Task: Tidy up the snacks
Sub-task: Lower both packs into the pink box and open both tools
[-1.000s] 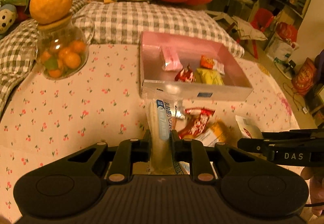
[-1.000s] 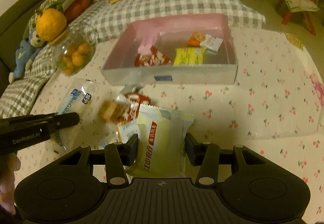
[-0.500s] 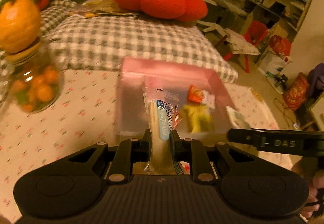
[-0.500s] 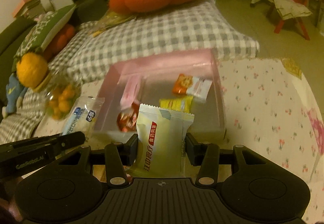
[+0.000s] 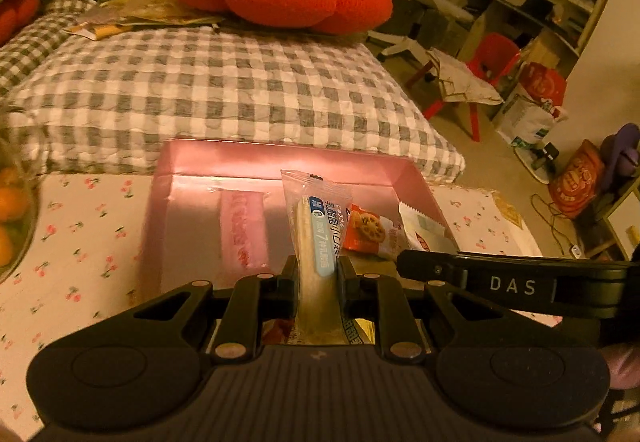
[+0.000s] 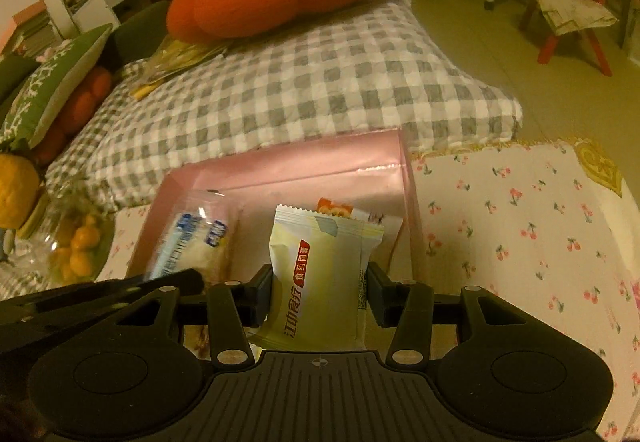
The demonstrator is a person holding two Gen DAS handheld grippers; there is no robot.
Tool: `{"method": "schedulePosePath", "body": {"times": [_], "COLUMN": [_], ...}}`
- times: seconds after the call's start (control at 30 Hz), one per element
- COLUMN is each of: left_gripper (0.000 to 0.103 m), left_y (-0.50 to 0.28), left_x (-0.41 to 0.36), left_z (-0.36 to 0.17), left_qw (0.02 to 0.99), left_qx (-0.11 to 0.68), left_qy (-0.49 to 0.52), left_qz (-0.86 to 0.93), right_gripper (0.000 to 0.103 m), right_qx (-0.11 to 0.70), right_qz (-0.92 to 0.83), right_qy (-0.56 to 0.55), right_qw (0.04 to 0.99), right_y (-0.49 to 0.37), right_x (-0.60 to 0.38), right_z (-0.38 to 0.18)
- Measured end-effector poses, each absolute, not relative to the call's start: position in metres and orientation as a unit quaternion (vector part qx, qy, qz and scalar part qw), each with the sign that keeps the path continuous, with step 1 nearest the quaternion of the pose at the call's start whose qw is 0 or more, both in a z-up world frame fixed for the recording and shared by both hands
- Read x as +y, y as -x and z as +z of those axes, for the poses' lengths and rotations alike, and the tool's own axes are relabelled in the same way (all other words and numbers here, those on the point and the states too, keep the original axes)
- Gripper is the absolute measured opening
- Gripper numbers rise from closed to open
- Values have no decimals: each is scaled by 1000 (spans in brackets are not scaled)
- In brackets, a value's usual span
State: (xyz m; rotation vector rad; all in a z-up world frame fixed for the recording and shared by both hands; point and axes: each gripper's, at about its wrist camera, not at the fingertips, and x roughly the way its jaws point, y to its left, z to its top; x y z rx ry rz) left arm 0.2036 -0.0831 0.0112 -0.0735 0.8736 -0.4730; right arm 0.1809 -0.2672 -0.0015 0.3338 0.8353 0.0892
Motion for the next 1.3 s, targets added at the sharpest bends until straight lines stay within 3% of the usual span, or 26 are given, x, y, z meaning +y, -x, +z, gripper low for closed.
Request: {"method": "schedulePosePath", "body": {"times": [0.97,1.07,1.2,1.3], "left_gripper": [19,24,39,52], "left_y": [-248,-246,-240,-233], "left_x": [-87,-87,-84,-83], "left_z": [-19,-16,-10,-3], "left_qw": [890,891,892,894], "left_qx": [431,428,423,414], "left_qy": [-20,-9,-9,-15], "left_qz": [-146,-151,-161,-169], "right_gripper": [50,50,67,73], "right_qx": [396,390,389,384], "right_qz": [36,36,39,38], "right_qy": [-120,-124,-134,-129], "right_qw": [910,911,911,913], "right_y": [-225,-222,-216,-210], "right_x": [-262,-263,-267,-268], "right_z": [-25,-21,-13,-6]}}
